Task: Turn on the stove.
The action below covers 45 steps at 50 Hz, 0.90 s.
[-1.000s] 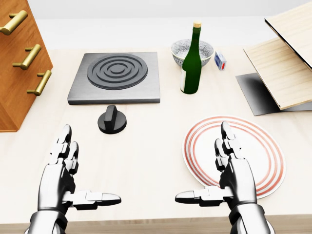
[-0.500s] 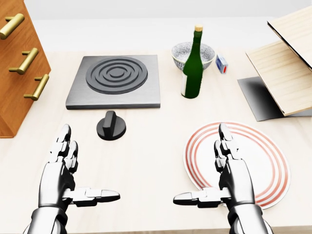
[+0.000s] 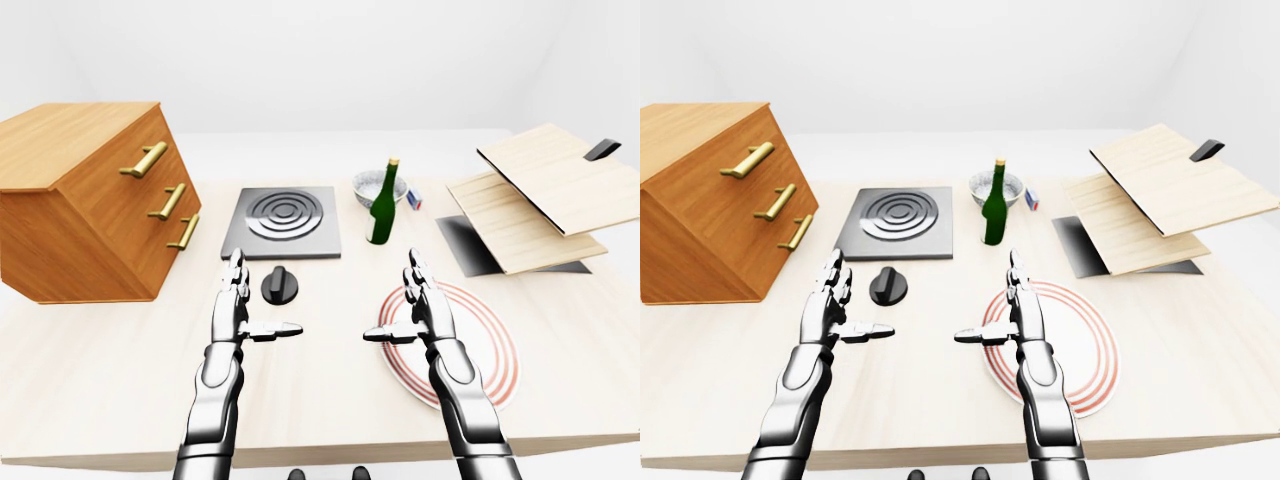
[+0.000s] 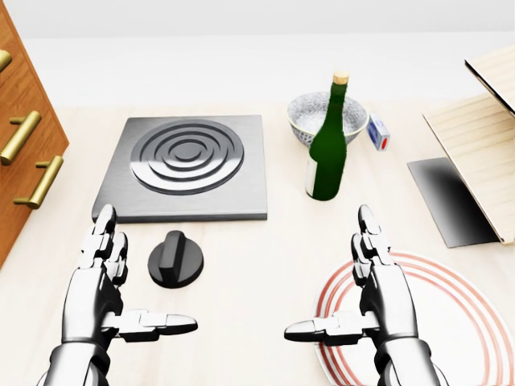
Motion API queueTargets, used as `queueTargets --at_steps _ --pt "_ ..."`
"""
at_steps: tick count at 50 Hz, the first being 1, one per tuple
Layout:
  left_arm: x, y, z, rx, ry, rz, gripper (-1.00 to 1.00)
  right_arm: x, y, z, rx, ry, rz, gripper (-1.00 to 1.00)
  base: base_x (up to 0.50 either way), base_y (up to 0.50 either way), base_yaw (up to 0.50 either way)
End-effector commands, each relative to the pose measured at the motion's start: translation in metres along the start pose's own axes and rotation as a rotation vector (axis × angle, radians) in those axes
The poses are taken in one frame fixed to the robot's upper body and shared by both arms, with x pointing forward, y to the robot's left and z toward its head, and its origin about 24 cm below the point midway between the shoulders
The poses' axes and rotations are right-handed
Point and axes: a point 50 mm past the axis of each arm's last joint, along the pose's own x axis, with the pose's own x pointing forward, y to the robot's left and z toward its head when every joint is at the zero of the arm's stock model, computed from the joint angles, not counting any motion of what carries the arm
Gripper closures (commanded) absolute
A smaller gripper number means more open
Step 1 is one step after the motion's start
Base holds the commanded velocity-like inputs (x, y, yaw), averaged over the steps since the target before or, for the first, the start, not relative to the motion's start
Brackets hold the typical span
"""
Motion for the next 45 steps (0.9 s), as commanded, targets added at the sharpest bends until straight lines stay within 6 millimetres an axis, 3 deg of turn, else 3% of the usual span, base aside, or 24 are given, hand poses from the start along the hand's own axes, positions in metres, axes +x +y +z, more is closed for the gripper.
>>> queueTargets --at_steps 1,14,45 --pt "-0.003 -0.001 0.003 0.0 -0.005 -0.005 -1.0 -0.001 0.001 -0.001 -0.003 0.004 0.003 -1.0 0.36 0.0 0.0" --pt "-0.006 -0.002 0.006 0.0 -0.008 -0.009 -1.0 -0.001 0.0 0.0 0.007 -0.003 0.001 -1.0 0.19 0.0 0.0" --pt "-0.007 -0.013 -0.02 0.027 0.064 -0.024 -1.0 0.002 -0.005 0.007 0.019 -0.031 -0.012 -1.0 0.0 0.0 0.0"
